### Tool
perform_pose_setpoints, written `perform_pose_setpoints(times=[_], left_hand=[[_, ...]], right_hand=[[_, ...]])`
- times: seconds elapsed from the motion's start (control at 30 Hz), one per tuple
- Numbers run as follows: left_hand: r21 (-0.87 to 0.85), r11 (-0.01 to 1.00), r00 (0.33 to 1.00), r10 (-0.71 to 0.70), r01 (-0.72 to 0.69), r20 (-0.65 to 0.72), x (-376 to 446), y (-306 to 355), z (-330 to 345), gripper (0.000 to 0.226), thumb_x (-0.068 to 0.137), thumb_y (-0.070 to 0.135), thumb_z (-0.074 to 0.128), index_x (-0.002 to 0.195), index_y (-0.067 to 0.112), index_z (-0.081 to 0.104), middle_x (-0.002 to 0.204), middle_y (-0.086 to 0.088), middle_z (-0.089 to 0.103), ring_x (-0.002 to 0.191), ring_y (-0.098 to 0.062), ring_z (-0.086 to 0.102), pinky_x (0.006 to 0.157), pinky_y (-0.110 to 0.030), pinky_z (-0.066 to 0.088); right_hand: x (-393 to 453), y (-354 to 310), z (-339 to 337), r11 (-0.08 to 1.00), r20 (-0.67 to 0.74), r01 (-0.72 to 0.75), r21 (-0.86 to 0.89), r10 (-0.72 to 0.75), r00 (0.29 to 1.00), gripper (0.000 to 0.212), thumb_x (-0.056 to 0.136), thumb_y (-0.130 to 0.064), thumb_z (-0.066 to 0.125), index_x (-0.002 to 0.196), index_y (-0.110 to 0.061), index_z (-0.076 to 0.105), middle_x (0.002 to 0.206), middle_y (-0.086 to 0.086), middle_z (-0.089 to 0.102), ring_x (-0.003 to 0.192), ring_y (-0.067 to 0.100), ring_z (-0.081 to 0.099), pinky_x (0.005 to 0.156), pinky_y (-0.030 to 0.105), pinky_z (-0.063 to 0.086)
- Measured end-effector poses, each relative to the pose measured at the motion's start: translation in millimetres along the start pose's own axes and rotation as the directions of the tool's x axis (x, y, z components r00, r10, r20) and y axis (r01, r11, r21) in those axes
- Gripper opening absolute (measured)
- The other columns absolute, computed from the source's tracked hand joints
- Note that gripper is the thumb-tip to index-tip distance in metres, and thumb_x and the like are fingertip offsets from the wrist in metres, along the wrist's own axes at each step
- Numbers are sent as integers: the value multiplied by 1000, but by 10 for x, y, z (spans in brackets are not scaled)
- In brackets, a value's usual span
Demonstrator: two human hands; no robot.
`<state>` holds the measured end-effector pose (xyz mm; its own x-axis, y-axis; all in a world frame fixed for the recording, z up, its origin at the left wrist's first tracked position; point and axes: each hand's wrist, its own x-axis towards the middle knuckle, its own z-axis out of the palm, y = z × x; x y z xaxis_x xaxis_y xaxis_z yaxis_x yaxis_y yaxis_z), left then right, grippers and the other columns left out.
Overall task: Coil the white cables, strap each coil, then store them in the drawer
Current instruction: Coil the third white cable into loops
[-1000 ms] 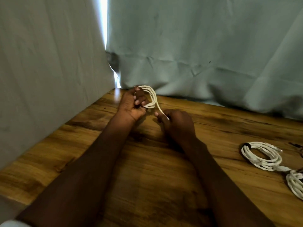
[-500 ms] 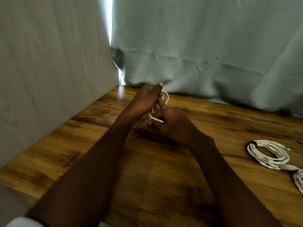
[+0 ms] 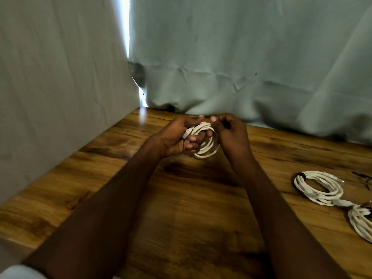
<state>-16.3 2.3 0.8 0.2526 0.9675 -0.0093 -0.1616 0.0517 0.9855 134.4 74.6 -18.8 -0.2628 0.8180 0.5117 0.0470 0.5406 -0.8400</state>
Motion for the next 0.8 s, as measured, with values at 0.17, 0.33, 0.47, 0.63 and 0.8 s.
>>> perform_pose_setpoints(times=[0.17, 0.33, 0.47, 0.63, 0.8], left_hand=[[-185, 982, 991, 57, -34, 121, 57, -69, 37, 49, 109, 35, 26, 101, -1, 58, 53, 4, 41, 41, -10, 36, 53, -28, 37], [-248, 967, 969, 119, -63, 216, 51, -22, 213, 46, 108, 34, 25, 102, 1, 57, 53, 3, 44, 42, -12, 43, 54, -29, 40], [-227, 973, 974, 89, -41, 209, 78, -1, 271, 51, 108, 41, 24, 101, 2, 57, 60, -2, 50, 52, -17, 49, 58, -29, 45], [-176, 981, 979, 108, -77, 172, 84, -13, 242, 39, 109, 34, 32, 100, 4, 57, 57, 2, 46, 47, -12, 44, 56, -28, 43], [-192, 970, 972, 180, -150, 150, 147, -60, 233, 30, 109, 23, 34, 99, 6, 57, 53, 7, 40, 41, -7, 37, 55, -28, 36]], right_hand=[[-94, 25, 72, 992, -127, 86, -94, -97, 987, 31, 107, -32, 50, 81, -17, 57, 66, -5, 58, 63, 13, 54, 63, 36, 44], [-102, -110, 139, 972, -288, 73, 222, -6, 958, 44, 109, -28, 49, 66, -19, 49, 53, -4, 49, 55, 24, 50, 56, 39, 42], [-88, -39, 130, 952, -328, 46, 304, 59, 943, 46, 106, -34, 57, 64, -15, 49, 52, 2, 48, 51, 32, 52, 53, 45, 46], [-127, -81, 113, 958, -347, 63, 278, 39, 937, 46, 108, -23, 55, 64, -12, 46, 46, -9, 46, 44, 5, 43, 50, 24, 38], [-83, -142, 65, 848, -204, -182, 498, 319, 926, 47, 98, -45, 67, 73, -6, 65, 58, 5, 60, 55, 19, 59, 59, 32, 51]])
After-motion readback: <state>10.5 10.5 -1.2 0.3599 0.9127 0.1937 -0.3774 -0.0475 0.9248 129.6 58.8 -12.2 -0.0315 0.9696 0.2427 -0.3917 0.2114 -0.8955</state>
